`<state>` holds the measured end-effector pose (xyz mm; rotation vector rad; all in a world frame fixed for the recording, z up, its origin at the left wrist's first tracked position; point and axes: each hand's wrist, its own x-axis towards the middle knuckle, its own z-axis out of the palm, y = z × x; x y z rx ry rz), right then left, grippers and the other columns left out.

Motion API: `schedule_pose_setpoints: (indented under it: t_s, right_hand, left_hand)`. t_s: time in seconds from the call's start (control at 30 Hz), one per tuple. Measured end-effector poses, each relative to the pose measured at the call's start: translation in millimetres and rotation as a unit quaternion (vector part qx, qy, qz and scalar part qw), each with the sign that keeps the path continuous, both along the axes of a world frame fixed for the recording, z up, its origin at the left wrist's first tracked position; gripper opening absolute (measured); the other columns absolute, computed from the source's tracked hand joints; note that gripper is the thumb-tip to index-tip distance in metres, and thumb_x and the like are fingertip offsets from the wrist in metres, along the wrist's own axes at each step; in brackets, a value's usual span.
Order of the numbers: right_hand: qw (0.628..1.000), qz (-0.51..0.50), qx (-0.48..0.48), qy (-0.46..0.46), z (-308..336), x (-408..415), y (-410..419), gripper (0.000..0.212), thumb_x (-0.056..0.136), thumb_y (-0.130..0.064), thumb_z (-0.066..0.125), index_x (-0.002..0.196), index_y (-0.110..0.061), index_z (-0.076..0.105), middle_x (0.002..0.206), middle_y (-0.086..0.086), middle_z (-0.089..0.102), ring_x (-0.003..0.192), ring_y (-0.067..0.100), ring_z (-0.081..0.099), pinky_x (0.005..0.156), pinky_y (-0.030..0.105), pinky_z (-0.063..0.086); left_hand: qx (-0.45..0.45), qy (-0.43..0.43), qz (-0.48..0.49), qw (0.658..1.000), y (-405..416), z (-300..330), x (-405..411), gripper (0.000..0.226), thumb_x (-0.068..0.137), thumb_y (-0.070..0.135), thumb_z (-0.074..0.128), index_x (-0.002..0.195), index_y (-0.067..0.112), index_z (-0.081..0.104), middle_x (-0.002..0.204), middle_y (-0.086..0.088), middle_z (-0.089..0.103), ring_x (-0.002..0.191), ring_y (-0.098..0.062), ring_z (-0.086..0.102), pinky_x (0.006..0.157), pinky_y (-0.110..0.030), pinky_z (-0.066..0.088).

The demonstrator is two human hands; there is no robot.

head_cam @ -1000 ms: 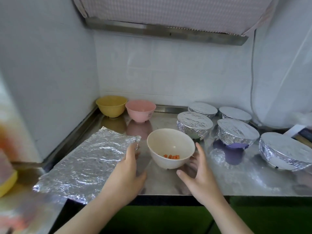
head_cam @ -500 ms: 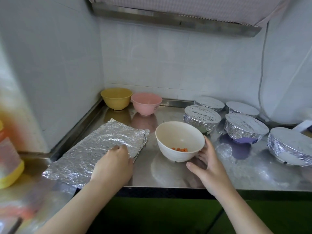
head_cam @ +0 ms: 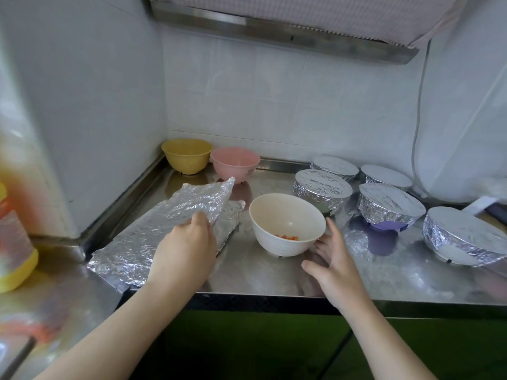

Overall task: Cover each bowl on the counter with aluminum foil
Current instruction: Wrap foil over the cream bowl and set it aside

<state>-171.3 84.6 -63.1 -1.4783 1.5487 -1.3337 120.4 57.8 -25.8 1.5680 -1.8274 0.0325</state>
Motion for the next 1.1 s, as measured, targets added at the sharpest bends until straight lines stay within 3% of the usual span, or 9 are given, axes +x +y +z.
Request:
schedule_pose_setpoints:
  t_s: [0.23,0.43,0.6,0.67,0.73,0.8,0.93,1.03,1.1]
  right_hand:
    - [1.0,-0.011,0.002,-0.019,2.8,2.1,3.6,0.091,0.089,0.014,0.068,0.156,-0.036,0.033,0.14,-0.024,0.056,0.132,0.002,0.059,0.114,0.033,0.049]
    - [1.0,-0.003,-0.001,-0.023,7.0,3.8,4.8,0.093,0.083,0.01,0.071,0.154,-0.038,0.035,0.142,-0.016,0.059,0.129,0.003,0.061,0.116,0.036,0.049]
    - [1.0,0.023,-0.005,-0.003,8.3,3.3,7.1,0.108,0.082,0.012,0.073,0.157,-0.052,0.031,0.152,-0.023,0.049,0.133,-0.002,0.056,0.106,0.021,0.049]
    - [1.0,0.026,-0.006,-0.004,9.6,3.4,8.9,0.106,0.082,0.011,0.073,0.153,-0.058,0.036,0.153,-0.021,0.049,0.134,0.001,0.056,0.108,0.024,0.05]
    - [1.0,0.023,-0.006,-0.009,9.0,2.6,9.8,0.102,0.082,0.008,0.073,0.148,-0.063,0.041,0.153,-0.018,0.051,0.136,0.006,0.056,0.115,0.034,0.048]
    - [1.0,0.025,-0.005,-0.007,7.8,2.4,9.6,0.102,0.081,0.007,0.073,0.147,-0.065,0.041,0.153,-0.017,0.052,0.136,0.006,0.056,0.116,0.036,0.048]
    - [0.999,0.045,-0.002,-0.015,9.2,1.9,8.0,0.108,0.082,0.009,0.075,0.152,-0.063,0.036,0.15,-0.019,0.055,0.131,0.0,0.058,0.105,0.022,0.052]
    - [0.998,0.045,0.008,-0.032,9.5,1.0,8.5,0.109,0.083,0.01,0.074,0.159,-0.054,0.029,0.144,-0.018,0.059,0.127,-0.005,0.06,0.096,0.012,0.051]
    - [0.998,0.039,0.007,-0.049,7.6,0.3,7.4,0.104,0.083,0.007,0.074,0.159,-0.046,0.028,0.143,-0.017,0.059,0.127,-0.006,0.06,0.1,0.014,0.051]
  left_hand:
    - [-0.082,-0.031,-0.018,0.996,7.8,4.6,-9.9,0.014,0.097,0.014,0.063,0.087,0.009,0.054,0.054,-0.003,0.051,0.037,-0.03,0.044,0.037,-0.029,0.033]
    - [-0.089,-0.04,-0.022,0.995,11.2,6.1,-11.4,0.009,0.093,0.007,0.067,0.09,0.01,0.059,0.054,-0.006,0.054,0.042,-0.035,0.052,0.041,-0.033,0.038]
    - [-0.103,-0.046,-0.04,0.993,16.5,5.4,-13.4,0.022,0.085,-0.004,0.074,0.101,0.006,0.064,0.053,-0.006,0.056,0.038,-0.032,0.05,0.039,-0.034,0.042]
    - [-0.112,-0.038,-0.051,0.992,17.2,4.3,-14.1,0.025,0.084,-0.005,0.075,0.104,0.005,0.064,0.056,-0.006,0.058,0.038,-0.032,0.049,0.037,-0.033,0.042]
    - [-0.127,-0.021,-0.059,0.99,16.1,2.7,-14.1,0.023,0.086,-0.003,0.074,0.106,0.005,0.065,0.061,-0.006,0.062,0.041,-0.032,0.053,0.038,-0.036,0.046]
    - [-0.151,-0.005,-0.063,0.987,14.4,2.5,-13.6,0.016,0.093,0.003,0.068,0.108,0.007,0.066,0.067,-0.006,0.066,0.046,-0.034,0.059,0.039,-0.039,0.05]
    - [-0.189,0.005,-0.088,0.978,18.3,9.8,-19.3,0.016,0.094,0.014,0.058,0.107,0.011,0.068,0.076,-0.003,0.068,0.056,-0.032,0.063,0.044,-0.039,0.052]
    - [-0.221,-0.014,-0.102,0.97,22.6,15.0,-28.4,0.023,0.088,-0.002,0.066,0.108,0.009,0.073,0.087,-0.002,0.072,0.069,-0.031,0.068,0.048,-0.037,0.053]
    - [-0.237,-0.029,-0.126,0.963,22.2,15.6,-33.7,0.035,0.082,-0.01,0.067,0.112,0.009,0.074,0.098,-0.002,0.074,0.083,-0.029,0.071,0.053,-0.039,0.057]
